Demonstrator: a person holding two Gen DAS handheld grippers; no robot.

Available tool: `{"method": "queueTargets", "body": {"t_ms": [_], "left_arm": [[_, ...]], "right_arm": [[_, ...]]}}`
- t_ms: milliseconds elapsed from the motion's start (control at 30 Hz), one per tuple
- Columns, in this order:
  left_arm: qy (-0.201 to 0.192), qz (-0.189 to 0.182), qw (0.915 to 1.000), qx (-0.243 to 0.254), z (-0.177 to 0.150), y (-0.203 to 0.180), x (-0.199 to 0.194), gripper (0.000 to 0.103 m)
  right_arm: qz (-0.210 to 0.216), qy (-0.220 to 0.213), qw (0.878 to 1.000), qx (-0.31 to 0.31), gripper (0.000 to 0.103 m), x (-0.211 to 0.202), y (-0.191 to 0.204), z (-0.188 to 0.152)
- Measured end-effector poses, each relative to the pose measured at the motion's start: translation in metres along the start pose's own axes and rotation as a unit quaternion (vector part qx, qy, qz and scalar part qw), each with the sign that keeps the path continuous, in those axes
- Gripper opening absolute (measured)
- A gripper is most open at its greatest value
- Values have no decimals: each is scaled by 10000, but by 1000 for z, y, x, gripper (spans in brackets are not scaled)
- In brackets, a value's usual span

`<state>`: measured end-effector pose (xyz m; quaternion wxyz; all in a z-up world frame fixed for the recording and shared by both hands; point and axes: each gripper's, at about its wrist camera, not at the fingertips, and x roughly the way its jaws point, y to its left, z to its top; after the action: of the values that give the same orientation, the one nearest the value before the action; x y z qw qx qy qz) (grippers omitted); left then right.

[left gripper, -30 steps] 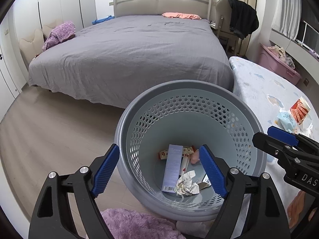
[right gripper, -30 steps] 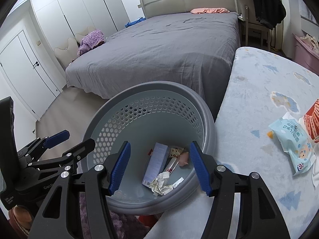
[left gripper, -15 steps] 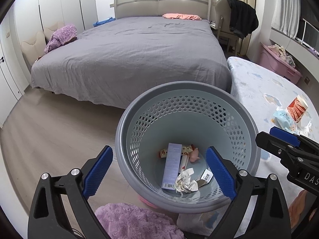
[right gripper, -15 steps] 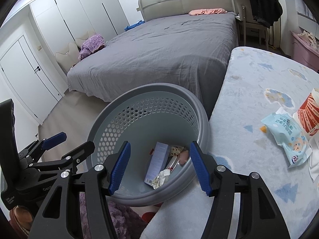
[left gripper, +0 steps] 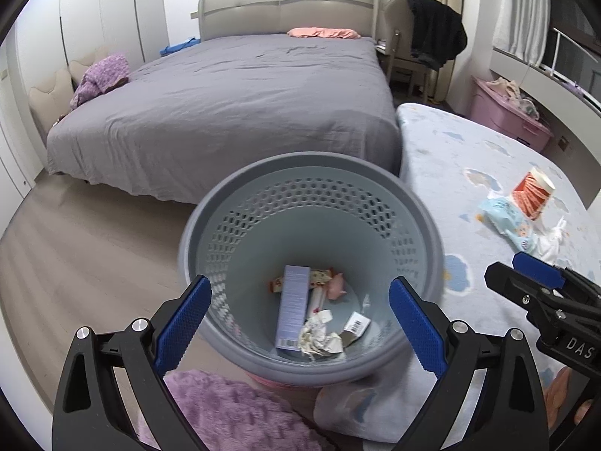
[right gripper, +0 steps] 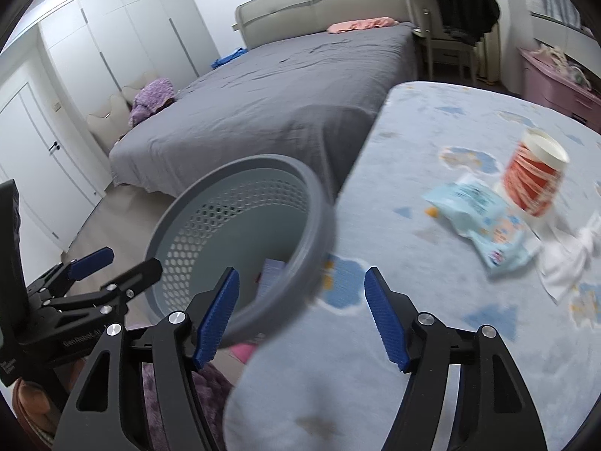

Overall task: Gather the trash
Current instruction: 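Move both empty grippers back toward the cup and cloth on the table, then grasp the white knotted cloth with the right gripper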

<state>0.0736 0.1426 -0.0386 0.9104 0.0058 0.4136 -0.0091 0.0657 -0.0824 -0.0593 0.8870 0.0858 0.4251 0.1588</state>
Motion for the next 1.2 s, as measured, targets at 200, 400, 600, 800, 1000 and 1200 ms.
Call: {"method": "queueTargets", "body": {"t_ms": [200, 400, 600, 800, 1000, 1200], "left_arm": [[-12, -186, 9997, 156, -4, -29, -5, 94], [-19, -311, 9990, 314, -7, -56, -11, 94], [-36, -409, 9981, 448, -13, -84, -17, 94], [-27, -451, 9970, 629, -21, -114, -20, 95], [4, -523, 9963, 689, -22, -140, -16, 95], [-13, -575, 9955, 756, -18, -163, -12, 95]], "right_arm": [[-305, -97, 9992, 255, 66, -28, -36, -19], [-556, -186, 9966, 584, 66, -54, -74, -37], [-703, -222, 9935, 867, 66, -73, -109, -58], [-810, -327, 9897, 1132, 66, -90, -146, -71], [-946, -381, 9879, 1170, 66, -100, -173, -71], [-1030, -359, 9871, 1176, 66, -100, -200, -53]]}}
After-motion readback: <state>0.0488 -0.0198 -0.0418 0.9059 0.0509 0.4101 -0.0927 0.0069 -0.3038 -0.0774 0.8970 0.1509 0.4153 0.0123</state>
